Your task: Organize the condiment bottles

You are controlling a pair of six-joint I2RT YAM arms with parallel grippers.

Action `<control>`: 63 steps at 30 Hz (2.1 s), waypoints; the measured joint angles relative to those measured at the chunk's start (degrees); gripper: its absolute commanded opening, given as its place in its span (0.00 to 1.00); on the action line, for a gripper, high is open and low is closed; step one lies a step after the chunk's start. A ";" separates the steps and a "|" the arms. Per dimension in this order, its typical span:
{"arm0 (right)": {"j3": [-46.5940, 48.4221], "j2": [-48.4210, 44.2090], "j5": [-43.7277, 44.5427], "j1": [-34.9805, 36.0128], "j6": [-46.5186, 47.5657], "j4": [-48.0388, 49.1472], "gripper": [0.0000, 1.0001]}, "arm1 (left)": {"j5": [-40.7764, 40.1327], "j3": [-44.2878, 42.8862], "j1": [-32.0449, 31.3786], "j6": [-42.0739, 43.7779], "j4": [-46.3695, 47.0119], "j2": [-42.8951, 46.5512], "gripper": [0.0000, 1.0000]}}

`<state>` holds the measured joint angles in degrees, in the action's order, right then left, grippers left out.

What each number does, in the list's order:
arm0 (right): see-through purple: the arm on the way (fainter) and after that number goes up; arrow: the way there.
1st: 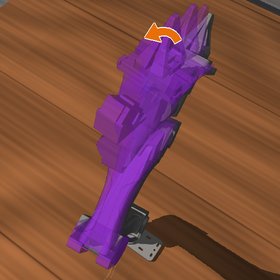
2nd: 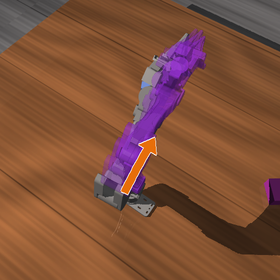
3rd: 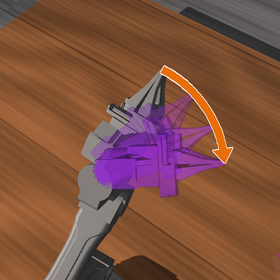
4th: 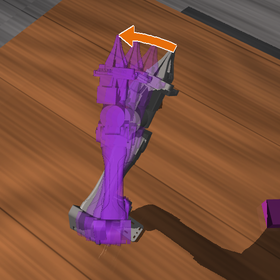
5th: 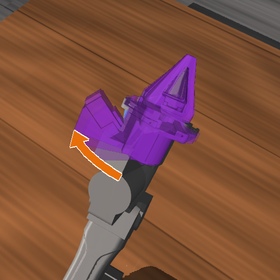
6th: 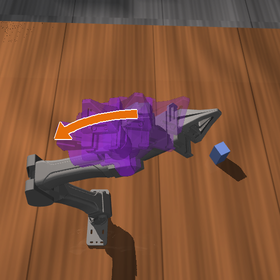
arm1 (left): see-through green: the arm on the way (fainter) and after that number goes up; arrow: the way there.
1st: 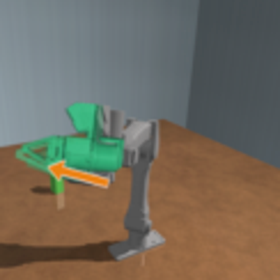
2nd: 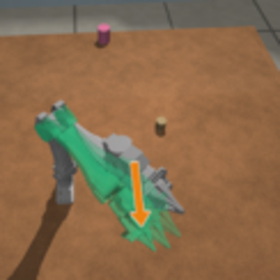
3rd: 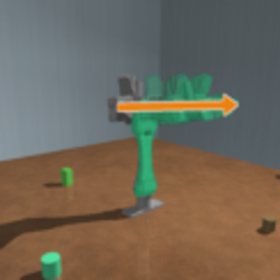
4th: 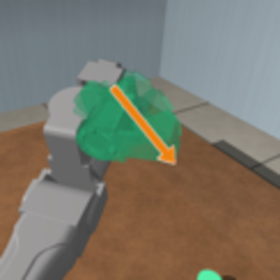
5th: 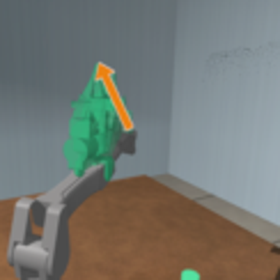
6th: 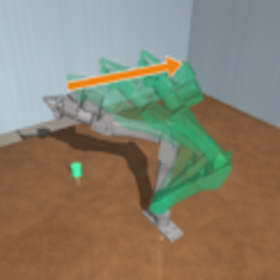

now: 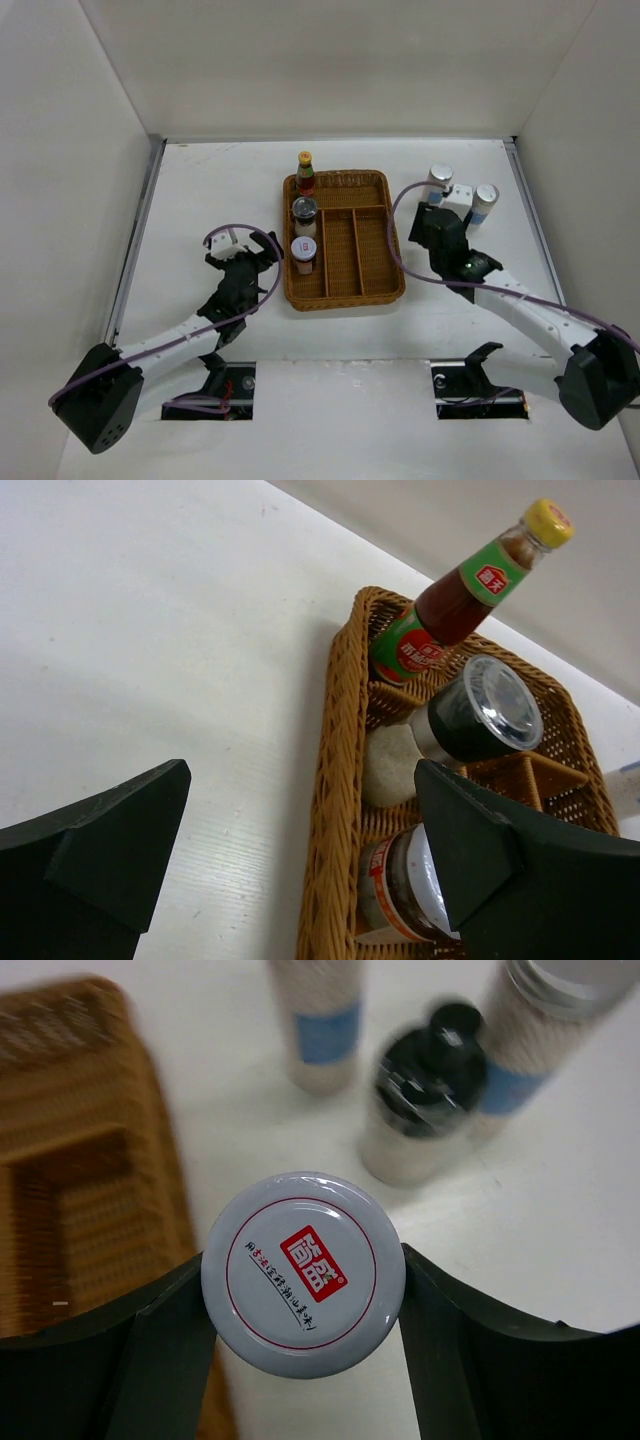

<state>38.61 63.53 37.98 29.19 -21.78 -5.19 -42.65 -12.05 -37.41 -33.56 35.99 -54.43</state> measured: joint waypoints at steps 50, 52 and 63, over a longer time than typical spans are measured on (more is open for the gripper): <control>13.57 7.98 -7.74 -3.63 0.61 13.00 1.00 | 4.35 1.38 3.26 -2.54 1.62 -2.75 0.98; 10.47 7.74 -6.58 -6.99 0.42 11.65 1.00 | 4.70 1.38 3.26 -2.82 1.79 -3.34 0.98; 20.39 17.66 -10.43 -14.80 8.63 11.19 1.00 | 6.01 1.38 3.32 -3.37 1.92 -4.15 0.98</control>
<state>59.00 81.19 27.55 14.39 -13.15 6.00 -36.64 -10.68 -34.09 -36.93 37.91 -58.59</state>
